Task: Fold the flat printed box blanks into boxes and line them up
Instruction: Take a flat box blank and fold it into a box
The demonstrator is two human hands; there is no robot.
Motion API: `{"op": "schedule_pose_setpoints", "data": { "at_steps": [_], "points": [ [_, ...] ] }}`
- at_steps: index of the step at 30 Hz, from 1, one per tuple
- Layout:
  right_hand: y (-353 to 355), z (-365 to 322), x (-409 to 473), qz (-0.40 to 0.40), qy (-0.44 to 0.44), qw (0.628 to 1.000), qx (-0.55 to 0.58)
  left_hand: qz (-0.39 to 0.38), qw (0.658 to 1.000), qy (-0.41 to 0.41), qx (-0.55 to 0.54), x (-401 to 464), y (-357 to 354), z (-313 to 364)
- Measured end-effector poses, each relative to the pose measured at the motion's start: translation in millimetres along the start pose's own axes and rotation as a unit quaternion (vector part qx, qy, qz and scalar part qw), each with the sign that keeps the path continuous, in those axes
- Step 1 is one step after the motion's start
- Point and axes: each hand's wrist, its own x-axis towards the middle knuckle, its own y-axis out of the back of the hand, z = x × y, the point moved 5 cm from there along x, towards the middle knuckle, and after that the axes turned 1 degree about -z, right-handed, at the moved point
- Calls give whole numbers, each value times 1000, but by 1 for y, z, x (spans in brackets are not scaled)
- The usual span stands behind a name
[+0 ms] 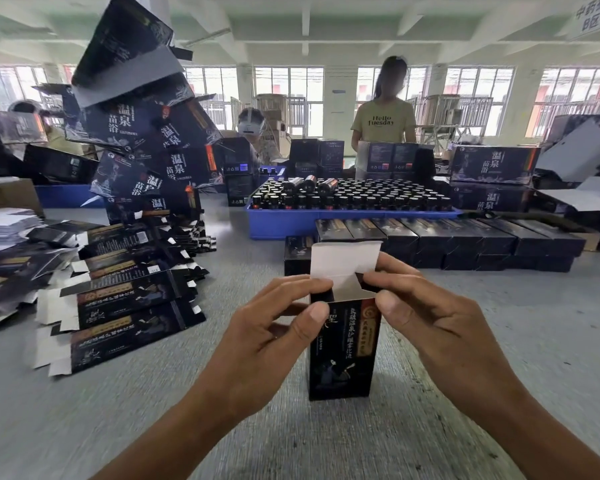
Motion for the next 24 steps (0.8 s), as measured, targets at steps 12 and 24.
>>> {"op": "schedule_pose_setpoints", "data": {
  "at_steps": [12,24],
  "points": [
    [0,-11,-2,31,9,999,14,18,1000,-11,-4,-2,-1,5],
    [3,-8,-1,71,3,997,6,39,997,20,-63,-3,-1,6]
  ]
}}
